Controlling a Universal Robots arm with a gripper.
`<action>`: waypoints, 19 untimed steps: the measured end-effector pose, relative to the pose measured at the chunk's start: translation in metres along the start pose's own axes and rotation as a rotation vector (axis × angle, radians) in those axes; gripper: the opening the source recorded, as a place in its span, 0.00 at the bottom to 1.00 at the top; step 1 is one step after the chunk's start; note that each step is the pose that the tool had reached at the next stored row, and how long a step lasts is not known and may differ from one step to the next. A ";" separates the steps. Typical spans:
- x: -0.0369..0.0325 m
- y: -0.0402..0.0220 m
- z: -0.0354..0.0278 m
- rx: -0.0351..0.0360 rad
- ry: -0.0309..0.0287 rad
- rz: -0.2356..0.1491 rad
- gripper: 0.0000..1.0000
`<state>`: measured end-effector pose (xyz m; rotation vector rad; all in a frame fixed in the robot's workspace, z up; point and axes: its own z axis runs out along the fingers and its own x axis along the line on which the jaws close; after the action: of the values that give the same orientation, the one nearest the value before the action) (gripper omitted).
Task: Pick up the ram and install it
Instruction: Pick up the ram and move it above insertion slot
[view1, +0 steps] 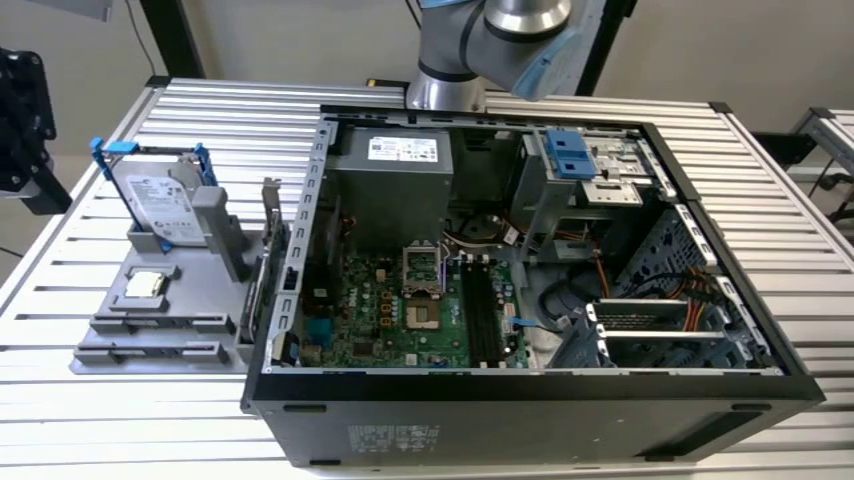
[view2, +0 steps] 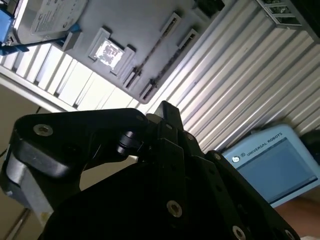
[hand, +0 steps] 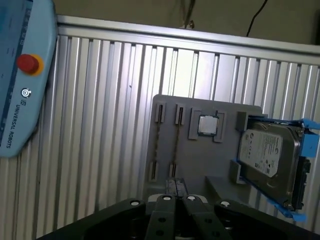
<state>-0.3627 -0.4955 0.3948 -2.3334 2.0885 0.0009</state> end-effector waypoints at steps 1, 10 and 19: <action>0.0000 0.0000 0.0000 0.0000 -0.0005 -0.009 0.00; 0.0000 0.0000 0.0000 -0.0005 -0.0009 -0.065 0.00; 0.0000 0.0000 0.0001 -0.0005 -0.0010 -0.069 0.00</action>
<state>-0.3627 -0.4955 0.3947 -2.4043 2.0060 0.0020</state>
